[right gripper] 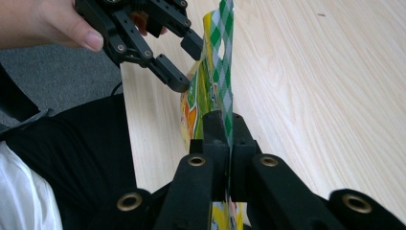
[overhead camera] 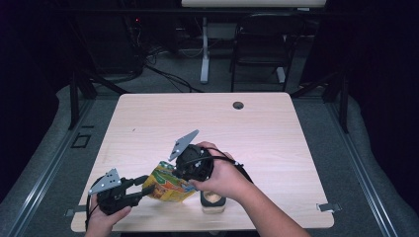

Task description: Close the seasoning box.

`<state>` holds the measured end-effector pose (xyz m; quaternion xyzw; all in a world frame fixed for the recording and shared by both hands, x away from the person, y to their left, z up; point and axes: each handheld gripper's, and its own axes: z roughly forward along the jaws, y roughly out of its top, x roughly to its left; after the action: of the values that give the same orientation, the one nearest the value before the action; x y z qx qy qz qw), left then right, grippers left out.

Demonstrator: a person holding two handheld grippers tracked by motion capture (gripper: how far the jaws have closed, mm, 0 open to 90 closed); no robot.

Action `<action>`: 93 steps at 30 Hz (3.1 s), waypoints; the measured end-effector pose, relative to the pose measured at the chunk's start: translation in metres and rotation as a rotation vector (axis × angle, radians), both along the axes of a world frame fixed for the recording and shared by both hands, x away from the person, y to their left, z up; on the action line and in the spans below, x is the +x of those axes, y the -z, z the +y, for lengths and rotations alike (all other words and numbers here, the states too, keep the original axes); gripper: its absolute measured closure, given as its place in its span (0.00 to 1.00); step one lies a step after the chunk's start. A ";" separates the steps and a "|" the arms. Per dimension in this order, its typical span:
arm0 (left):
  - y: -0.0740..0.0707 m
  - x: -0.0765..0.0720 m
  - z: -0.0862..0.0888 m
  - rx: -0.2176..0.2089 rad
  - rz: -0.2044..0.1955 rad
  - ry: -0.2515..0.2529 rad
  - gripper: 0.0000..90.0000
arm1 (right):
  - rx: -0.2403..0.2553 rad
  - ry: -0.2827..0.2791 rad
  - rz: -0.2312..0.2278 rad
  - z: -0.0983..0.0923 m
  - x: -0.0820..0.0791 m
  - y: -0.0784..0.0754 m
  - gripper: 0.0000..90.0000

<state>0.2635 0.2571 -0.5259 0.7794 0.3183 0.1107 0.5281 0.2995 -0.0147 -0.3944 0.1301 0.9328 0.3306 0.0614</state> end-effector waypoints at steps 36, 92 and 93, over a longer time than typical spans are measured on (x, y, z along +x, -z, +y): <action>0.005 0.006 0.022 -0.013 0.032 -0.042 0.59 | 0.000 -0.020 -0.006 0.027 0.001 0.002 0.90; 0.003 0.008 0.029 -0.017 0.018 -0.078 0.59 | 0.081 0.090 -0.027 0.029 0.015 0.002 0.96; 0.003 0.008 0.029 -0.016 0.017 -0.077 0.59 | 0.086 0.089 -0.026 0.028 0.014 0.002 0.95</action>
<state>0.2716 0.2860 -0.5285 0.7634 0.3534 0.1216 0.5268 0.3140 0.0132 -0.3960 0.1698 0.9100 0.3691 0.0828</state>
